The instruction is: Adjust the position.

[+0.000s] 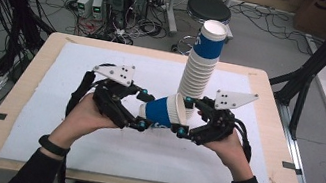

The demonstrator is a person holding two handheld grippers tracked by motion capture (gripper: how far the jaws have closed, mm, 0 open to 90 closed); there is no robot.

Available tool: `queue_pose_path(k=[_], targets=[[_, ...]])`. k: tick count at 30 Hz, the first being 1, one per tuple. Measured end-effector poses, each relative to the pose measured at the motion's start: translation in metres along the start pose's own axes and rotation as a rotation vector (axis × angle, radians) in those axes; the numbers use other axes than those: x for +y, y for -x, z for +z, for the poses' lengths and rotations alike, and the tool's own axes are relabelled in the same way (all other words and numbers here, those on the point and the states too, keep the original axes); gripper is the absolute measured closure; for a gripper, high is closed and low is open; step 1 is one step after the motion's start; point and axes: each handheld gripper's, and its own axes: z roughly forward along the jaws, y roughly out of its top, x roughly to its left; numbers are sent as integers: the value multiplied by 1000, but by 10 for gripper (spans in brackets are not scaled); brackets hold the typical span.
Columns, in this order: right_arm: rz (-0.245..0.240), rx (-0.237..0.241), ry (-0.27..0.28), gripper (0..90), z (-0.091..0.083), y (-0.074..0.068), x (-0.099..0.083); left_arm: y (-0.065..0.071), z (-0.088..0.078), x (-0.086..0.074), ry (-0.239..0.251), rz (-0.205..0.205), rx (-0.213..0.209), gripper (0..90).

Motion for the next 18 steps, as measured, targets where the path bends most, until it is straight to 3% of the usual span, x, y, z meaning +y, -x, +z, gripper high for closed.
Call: queue_pose_path(k=[3,7,18], targets=[[5,0,-8,193,1,-1,0,-1,3,0,-38,7,15,211],[2,2,-3,194,0,0,0,0,3,0,-40,20,26,209],[-6,9,-19,194,4,-1,0,4,9,2,-88,43,12,214]])
